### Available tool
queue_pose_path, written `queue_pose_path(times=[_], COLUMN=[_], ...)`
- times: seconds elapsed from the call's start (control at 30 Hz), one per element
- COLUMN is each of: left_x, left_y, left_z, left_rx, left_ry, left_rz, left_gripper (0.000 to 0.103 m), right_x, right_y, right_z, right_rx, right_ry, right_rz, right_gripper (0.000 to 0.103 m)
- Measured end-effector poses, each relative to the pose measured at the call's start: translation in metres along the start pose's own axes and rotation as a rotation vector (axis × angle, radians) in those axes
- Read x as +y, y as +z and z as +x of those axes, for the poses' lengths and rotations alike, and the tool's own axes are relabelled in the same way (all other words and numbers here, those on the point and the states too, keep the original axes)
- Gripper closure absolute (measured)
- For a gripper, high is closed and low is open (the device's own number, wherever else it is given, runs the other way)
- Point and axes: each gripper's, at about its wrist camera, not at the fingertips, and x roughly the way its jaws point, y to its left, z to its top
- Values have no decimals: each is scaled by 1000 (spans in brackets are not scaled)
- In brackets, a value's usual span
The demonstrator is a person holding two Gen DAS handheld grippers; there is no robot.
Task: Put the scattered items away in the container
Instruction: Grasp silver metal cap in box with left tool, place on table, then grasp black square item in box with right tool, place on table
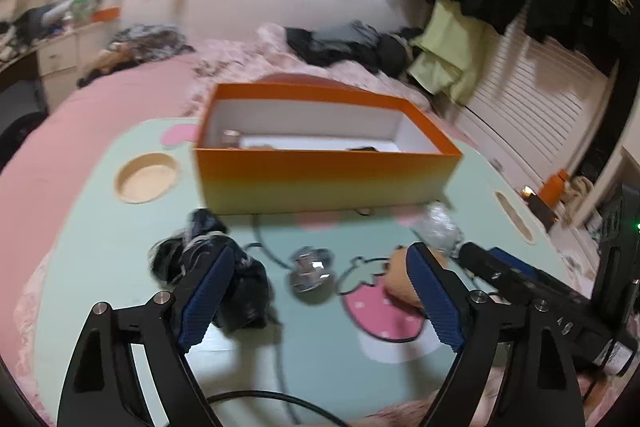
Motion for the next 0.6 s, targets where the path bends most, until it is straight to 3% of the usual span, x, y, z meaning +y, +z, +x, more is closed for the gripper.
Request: queue_pose_path(times=[0.1, 0.2, 0.37, 0.47, 0.53, 0.6], left_x=[11, 24, 31, 34, 35, 35], left_y=[-5, -8, -12, -13, -13, -14], left_z=[-4, -6, -10, -9, -5, -5], left_rx=[-29, -43, -85, -85, -73, -72], left_ry=[31, -23, -65, -70, -69, -73], left_rz=[-26, -79, -114, -135, -139, -139], left_gripper=[13, 13, 12, 10, 10, 10], right_x=[0, 4, 25, 45, 58, 69], right_y=[0, 5, 50, 103, 126, 141], right_z=[0, -2, -3, 15, 43, 80], right_rx=[-1, -13, -2, 101, 240, 401], right_ry=[0, 5, 63, 49, 1, -25], right_rz=[4, -6, -53, -97, -147, -188], right_gripper=[31, 31, 31, 31, 31, 43])
